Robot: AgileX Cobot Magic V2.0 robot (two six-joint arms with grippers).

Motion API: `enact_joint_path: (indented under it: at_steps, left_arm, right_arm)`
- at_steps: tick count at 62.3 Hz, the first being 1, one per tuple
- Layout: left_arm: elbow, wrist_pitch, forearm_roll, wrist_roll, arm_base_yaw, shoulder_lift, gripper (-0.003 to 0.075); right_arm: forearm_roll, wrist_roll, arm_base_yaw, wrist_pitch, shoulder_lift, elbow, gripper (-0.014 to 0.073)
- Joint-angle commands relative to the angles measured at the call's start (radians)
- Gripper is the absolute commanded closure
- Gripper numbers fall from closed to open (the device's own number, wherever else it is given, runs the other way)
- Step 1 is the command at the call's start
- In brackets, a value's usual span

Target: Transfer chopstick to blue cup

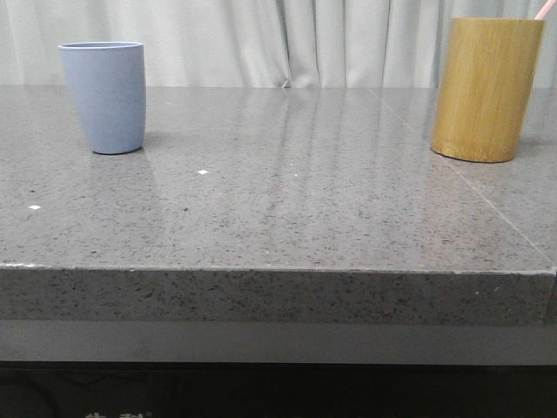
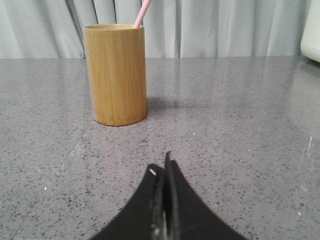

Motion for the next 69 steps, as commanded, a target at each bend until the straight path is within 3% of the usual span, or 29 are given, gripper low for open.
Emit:
enact_joint_path:
  at_steps: [1,42,54,69]
  left_arm:
    - [0.012,-0.082,-0.010,-0.001,0.002,-0.023,0.0739]
    - [0.012,-0.084,-0.010,-0.001,0.002,-0.023,0.0739]
    - [0.012,-0.149,-0.010,-0.001,0.002,-0.023,0.0739]
    - [-0.111,-0.096,-0.010,-0.001,0.002,-0.021,0.0739]
  right_arm:
    - [0.002,-0.005,0.002,-0.085,-0.021,-0.004,0.0662]
    - [0.002,-0.005,0.002,-0.085,-0.021,-0.004,0.0662]
    - [0.002,-0.005,0.002,-0.109,-0.021,-0.005,0.0662]
    - [0.002,-0.005,0.002,-0.088,-0.020,-0.113,0.0662]
